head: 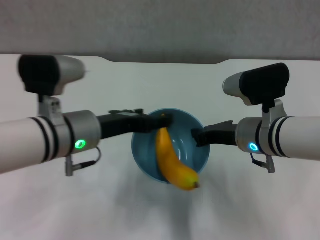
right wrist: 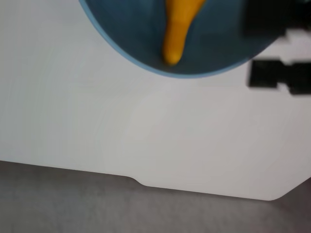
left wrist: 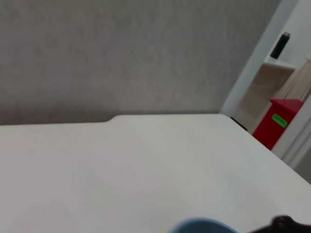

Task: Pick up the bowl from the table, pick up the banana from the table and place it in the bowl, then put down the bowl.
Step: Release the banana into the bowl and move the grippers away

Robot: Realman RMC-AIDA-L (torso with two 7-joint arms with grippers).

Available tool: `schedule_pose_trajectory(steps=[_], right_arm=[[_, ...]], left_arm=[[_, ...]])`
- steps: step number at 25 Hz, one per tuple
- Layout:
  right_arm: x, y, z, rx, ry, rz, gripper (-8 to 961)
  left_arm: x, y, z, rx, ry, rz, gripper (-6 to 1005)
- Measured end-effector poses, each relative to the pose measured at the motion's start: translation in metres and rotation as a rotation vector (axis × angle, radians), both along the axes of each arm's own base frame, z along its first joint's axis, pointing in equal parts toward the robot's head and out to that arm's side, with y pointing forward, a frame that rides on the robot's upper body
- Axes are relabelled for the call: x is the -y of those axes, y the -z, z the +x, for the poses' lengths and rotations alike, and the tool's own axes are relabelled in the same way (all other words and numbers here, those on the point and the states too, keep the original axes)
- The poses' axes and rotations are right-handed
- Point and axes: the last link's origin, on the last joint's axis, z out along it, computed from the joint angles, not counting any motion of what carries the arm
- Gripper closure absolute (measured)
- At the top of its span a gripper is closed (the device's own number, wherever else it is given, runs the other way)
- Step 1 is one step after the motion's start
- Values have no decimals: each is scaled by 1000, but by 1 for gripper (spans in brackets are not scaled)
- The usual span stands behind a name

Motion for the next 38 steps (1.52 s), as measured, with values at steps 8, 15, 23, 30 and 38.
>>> schedule_pose_trajectory(steps=[8,15,23,30,38], right_arm=[[-3,-6,5,-14,47,-12,810],[-10,-5,16,-31,129,-76,804],[-27,1,25,-70,202,-153,798],[-37,-2,24,-64,205,-137,793],[-35,1,36,-53,246,-125,786]], left_arm=[[-2,-34,-39,5,-100,109,97],[3,-62,-74,-27,-180,195,97],[11,-78,-101,-83,-232,246,97],[10,-74,-99,-84,-227,240,97],[10,-75,-105,-85,-247,243,97]])
